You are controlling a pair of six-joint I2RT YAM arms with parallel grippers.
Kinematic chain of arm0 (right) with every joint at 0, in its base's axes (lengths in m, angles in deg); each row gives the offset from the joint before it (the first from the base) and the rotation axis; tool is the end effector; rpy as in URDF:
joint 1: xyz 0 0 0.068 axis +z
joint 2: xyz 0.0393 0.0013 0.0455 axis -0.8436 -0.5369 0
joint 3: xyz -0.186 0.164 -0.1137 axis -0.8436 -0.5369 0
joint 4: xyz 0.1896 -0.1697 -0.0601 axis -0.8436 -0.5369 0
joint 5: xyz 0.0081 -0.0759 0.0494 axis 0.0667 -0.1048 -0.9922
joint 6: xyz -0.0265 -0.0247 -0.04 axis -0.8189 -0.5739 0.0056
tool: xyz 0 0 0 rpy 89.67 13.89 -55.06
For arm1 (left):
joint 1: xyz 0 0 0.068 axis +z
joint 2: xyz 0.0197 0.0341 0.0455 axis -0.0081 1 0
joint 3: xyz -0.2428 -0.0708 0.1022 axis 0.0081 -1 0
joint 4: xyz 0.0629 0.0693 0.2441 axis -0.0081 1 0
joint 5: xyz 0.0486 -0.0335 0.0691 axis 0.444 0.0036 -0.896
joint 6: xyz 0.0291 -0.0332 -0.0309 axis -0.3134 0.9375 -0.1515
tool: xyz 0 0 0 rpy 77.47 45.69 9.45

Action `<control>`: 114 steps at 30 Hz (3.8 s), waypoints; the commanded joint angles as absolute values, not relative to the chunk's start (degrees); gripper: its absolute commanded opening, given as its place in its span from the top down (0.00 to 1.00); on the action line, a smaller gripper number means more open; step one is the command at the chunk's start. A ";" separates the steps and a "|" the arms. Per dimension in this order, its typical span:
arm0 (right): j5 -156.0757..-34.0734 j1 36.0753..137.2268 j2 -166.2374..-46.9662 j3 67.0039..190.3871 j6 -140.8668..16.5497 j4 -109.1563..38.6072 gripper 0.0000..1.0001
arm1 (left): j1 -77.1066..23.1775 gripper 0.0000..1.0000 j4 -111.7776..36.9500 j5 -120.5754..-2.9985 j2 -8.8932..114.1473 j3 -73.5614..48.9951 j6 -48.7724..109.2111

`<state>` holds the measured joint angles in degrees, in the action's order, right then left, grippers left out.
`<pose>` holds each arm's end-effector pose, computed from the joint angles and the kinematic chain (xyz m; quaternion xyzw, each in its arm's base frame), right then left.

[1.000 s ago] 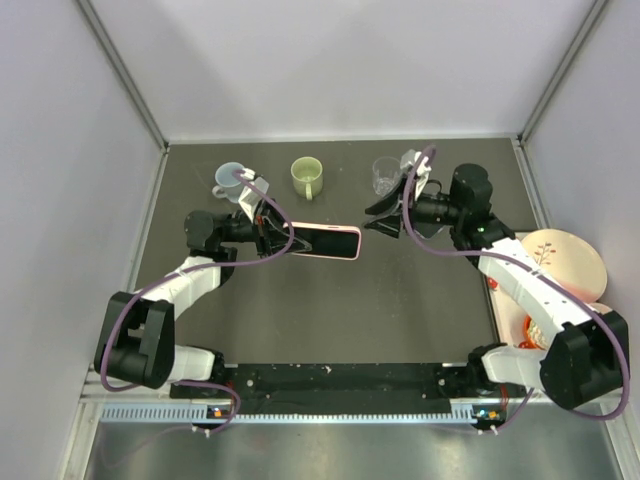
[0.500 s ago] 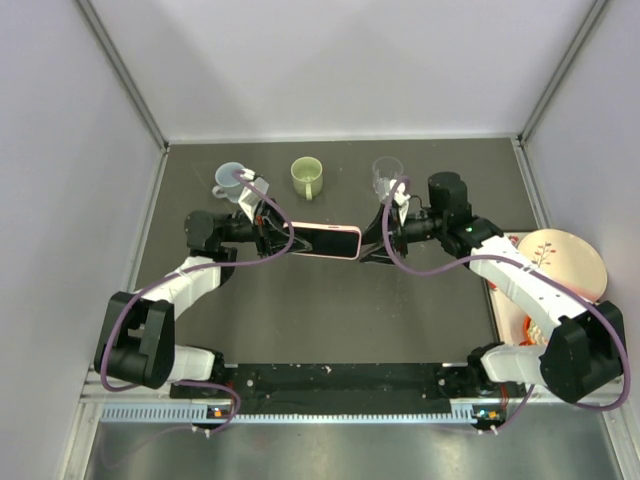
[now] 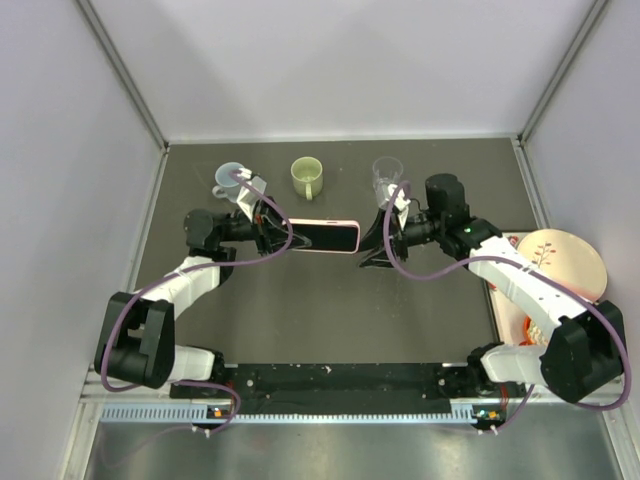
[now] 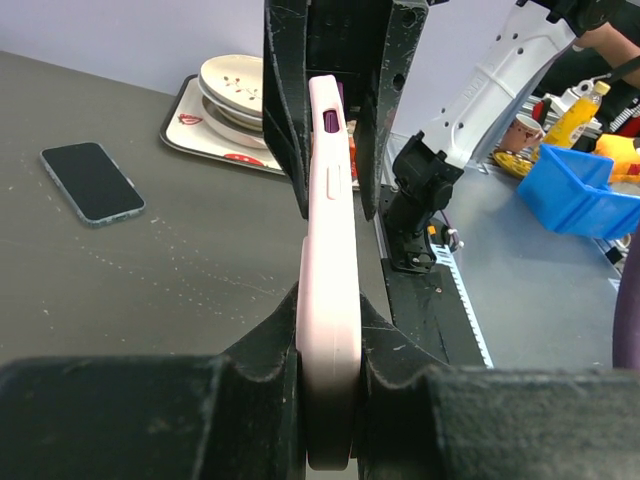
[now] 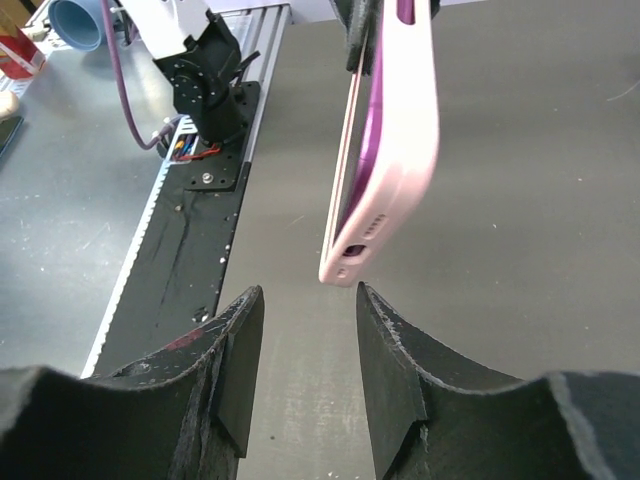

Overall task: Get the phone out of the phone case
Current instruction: Remove the phone case from the phone.

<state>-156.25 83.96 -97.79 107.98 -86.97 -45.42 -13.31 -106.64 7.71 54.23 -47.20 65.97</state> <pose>0.2252 0.1490 0.3082 -0.5365 0.5451 0.5146 0.3875 0.2426 -0.0910 0.3028 0.4106 0.5253 -0.6057 0.4344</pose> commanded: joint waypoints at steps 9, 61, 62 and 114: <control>-153.97 85.65 -96.89 108.78 -82.42 -36.35 0.62 | -13.12 1.00 -106.68 4.75 52.46 -45.52 63.73; -149.84 85.65 -95.66 105.44 -97.89 -37.76 0.84 | -12.95 1.00 -106.24 5.45 53.95 -44.11 66.27; -149.66 85.74 -95.66 105.44 -97.89 -37.76 0.84 | -12.95 1.00 -106.76 5.45 54.04 -44.11 66.45; -137.70 82.05 -93.02 103.42 -84.81 -24.22 0.64 | -12.95 1.00 -113.09 6.07 55.62 -44.20 71.73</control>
<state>-134.35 83.63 -95.23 100.44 -91.65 -29.31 -12.89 -107.80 7.14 56.51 -46.85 71.26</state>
